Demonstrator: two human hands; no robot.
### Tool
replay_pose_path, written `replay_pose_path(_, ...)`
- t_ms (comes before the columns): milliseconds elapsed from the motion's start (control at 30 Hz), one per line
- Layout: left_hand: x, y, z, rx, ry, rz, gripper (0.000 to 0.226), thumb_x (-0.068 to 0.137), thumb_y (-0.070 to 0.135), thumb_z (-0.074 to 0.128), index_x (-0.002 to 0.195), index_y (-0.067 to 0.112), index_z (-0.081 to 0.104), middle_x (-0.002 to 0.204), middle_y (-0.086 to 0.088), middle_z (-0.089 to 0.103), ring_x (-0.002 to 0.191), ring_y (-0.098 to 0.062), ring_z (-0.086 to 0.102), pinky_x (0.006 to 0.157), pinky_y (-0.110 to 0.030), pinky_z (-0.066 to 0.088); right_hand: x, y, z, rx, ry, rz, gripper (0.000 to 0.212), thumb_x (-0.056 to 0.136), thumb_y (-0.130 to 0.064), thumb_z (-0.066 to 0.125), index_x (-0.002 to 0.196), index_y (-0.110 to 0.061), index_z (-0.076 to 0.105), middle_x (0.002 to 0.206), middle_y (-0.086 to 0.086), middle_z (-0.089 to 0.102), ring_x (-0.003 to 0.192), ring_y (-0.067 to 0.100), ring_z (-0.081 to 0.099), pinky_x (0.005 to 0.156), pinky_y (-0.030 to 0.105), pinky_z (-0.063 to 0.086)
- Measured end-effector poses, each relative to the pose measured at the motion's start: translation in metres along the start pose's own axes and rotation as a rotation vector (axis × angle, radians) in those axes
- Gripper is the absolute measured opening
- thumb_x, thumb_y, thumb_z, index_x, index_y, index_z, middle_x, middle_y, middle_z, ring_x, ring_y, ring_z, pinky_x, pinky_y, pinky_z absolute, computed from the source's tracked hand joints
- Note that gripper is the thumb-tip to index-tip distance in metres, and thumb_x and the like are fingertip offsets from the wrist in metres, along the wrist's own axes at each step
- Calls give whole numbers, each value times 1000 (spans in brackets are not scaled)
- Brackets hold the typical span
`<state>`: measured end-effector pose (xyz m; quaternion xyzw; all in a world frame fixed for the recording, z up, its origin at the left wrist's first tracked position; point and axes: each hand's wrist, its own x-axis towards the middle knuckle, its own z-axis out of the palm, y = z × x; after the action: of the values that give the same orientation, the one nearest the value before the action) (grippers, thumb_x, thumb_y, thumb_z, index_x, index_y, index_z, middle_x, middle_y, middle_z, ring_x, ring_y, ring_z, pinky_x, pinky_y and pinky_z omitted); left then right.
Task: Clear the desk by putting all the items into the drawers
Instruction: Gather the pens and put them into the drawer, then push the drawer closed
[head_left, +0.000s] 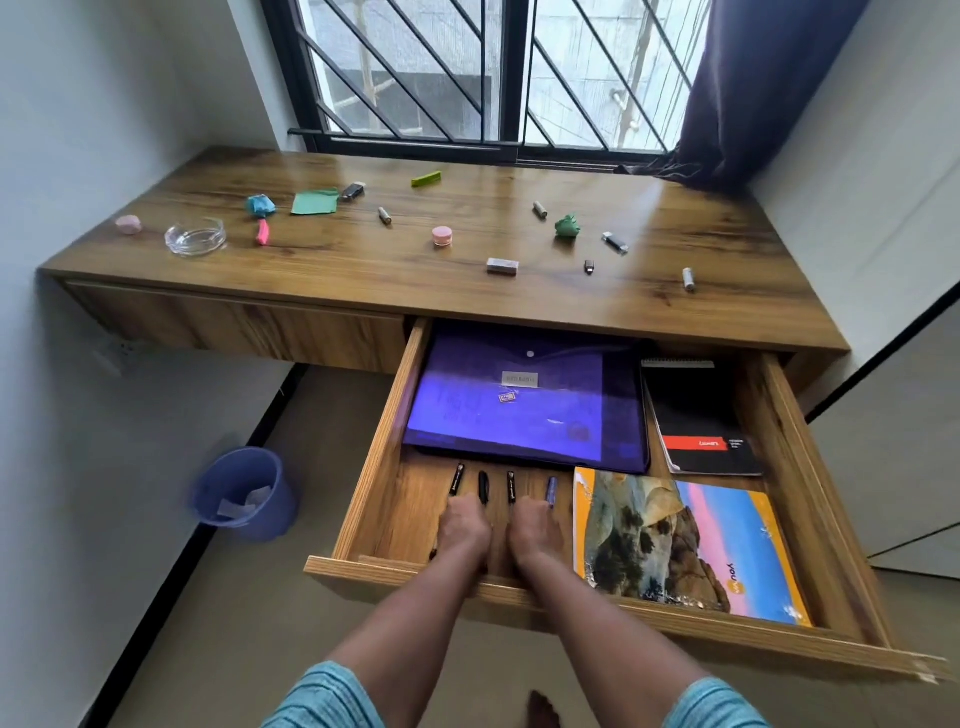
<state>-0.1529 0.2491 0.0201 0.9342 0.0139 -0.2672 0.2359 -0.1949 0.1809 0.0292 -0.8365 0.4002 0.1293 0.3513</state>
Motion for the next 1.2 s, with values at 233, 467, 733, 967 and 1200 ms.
replay_pose_path(233, -1, -10, -14, -84, 23, 10, 36, 98, 12, 43, 64, 21, 37, 65, 4, 37, 60, -12, 41, 52, -19, 35, -9, 2, 4, 109, 123, 6, 38, 98, -12, 28, 67, -16, 50, 75, 9, 51, 69, 22, 49, 61, 35, 44)
replay_pose_path(467, -28, -13, -10, -152, 89, 131, 26, 100, 20, 38, 75, 19, 49, 67, 3, 47, 56, -8, 43, 49, -17, 35, -29, 13, -10, 180, 355, 111, 41, 103, -17, 24, 81, -10, 58, 65, 0, 49, 52, 8, 41, 48, 21, 37)
replay_pose_path(733, -75, -18, -8, -154, 122, 190, 19, 97, 16, 48, 111, 15, 60, 105, -3, 62, 89, -11, 59, 70, -20, 50, -66, 34, -6, 62, 562, 54, 21, 94, -11, 42, 106, -4, 58, 92, 10, 63, 77, 20, 59, 63, 27, 48)
replay_pose_path(967, -104, -14, 13, -459, 261, -182, 89, 91, 20, 57, 150, 0, -6, 158, -20, -14, 147, -35, 2, 119, -42, 16, -66, 55, 5, 311, 726, 300, 68, 86, 1, 52, 144, 10, 18, 151, 32, 15, 138, 47, 19, 111, 56, 23)
replay_pose_path(1200, -111, -5, 11, -934, 132, -454, 84, 94, 21, 54, 147, -10, -3, 145, -28, 36, 130, -40, 43, 103, -42, 41, -69, 71, -28, 608, 423, 407, 67, 92, -8, 43, 145, 12, 5, 151, 34, 9, 140, 46, 14, 115, 52, 20)
